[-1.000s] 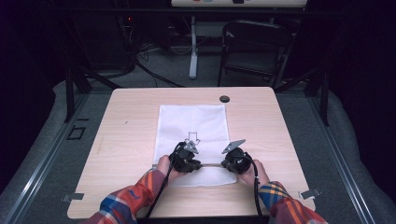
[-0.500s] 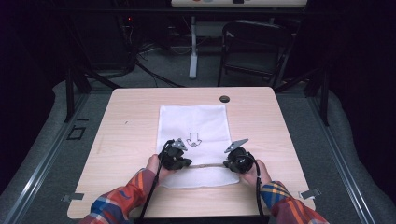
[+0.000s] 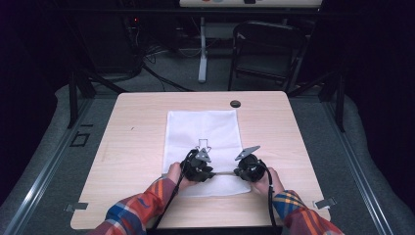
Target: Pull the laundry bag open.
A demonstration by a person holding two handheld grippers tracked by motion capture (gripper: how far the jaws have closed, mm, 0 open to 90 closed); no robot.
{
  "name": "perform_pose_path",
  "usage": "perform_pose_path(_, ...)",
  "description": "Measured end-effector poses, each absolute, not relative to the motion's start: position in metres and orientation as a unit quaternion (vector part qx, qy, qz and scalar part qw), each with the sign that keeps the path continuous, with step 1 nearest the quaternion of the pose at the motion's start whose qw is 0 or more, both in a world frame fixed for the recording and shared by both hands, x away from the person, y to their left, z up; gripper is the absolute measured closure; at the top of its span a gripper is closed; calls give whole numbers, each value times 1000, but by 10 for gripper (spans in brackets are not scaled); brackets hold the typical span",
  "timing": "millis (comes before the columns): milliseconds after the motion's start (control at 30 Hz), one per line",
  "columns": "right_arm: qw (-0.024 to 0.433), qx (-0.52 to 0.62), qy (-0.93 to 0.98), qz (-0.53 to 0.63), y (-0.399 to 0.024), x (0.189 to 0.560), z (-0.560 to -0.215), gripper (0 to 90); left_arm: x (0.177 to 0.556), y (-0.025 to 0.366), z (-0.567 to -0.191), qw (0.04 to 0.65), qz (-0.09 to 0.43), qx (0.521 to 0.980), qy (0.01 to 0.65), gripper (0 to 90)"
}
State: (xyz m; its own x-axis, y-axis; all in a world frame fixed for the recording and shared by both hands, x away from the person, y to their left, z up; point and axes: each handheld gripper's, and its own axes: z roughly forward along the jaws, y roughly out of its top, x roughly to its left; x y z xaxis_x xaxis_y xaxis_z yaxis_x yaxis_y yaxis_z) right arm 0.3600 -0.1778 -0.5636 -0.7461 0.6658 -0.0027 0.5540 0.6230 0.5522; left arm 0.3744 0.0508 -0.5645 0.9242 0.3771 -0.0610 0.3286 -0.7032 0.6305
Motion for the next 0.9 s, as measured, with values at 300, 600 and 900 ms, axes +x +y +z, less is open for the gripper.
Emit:
perform_pose_path(300,107,341,895,267,-177,359,-563,900,376,47,-570,327,16,924,196,762)
perform_pose_path(600,106,343,894,269,-176,359,-564,900,374,46,-569,327,29,925,193,816)
perform_pose_path(900,107,345,896,259,-175,360,-562,900,373,56,-563,304,38,928,213,820)
